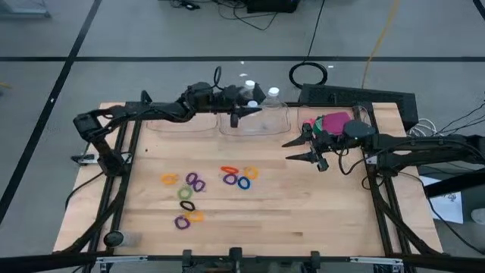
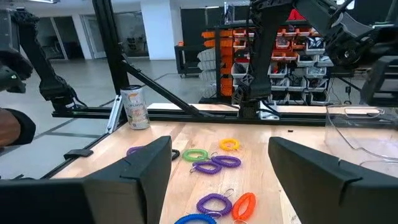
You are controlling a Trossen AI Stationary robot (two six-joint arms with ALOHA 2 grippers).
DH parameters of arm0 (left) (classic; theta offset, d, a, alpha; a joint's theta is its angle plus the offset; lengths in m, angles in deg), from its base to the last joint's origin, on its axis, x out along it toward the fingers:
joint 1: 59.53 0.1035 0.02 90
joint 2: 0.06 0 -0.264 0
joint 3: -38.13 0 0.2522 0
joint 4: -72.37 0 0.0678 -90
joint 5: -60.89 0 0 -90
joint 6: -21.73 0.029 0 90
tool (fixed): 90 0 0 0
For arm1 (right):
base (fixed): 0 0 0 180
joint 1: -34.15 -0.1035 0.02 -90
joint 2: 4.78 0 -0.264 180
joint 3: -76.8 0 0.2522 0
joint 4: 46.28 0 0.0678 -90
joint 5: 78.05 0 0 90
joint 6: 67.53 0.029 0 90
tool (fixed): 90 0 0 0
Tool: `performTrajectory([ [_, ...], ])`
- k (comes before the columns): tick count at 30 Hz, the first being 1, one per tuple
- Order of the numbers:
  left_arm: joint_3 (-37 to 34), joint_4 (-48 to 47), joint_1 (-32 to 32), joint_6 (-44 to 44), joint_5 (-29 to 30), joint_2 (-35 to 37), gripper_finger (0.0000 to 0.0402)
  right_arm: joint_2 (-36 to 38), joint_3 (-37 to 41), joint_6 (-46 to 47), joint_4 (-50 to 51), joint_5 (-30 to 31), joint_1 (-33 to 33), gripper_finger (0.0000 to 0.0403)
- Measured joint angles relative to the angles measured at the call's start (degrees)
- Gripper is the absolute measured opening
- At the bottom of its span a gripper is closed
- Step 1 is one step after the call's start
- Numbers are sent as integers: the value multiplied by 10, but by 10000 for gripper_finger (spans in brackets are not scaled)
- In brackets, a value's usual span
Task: Pick & Place Sports Items
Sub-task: Put the plastic bottle into the middle transparent bin
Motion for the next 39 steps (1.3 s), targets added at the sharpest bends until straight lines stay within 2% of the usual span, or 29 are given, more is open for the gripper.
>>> performTrajectory([
  [12, 0, 0, 0, 0, -9, 2, 137, 0, 0, -2, 0, 0, 0, 196],
  [19, 0, 0, 0, -2, -34, 2, 137, 0, 0, -2, 0, 0, 0, 196],
  [39, 0, 2, -1, -1, -37, 3, 137, 0, 0, -2, 2, 0, 0, 196],
])
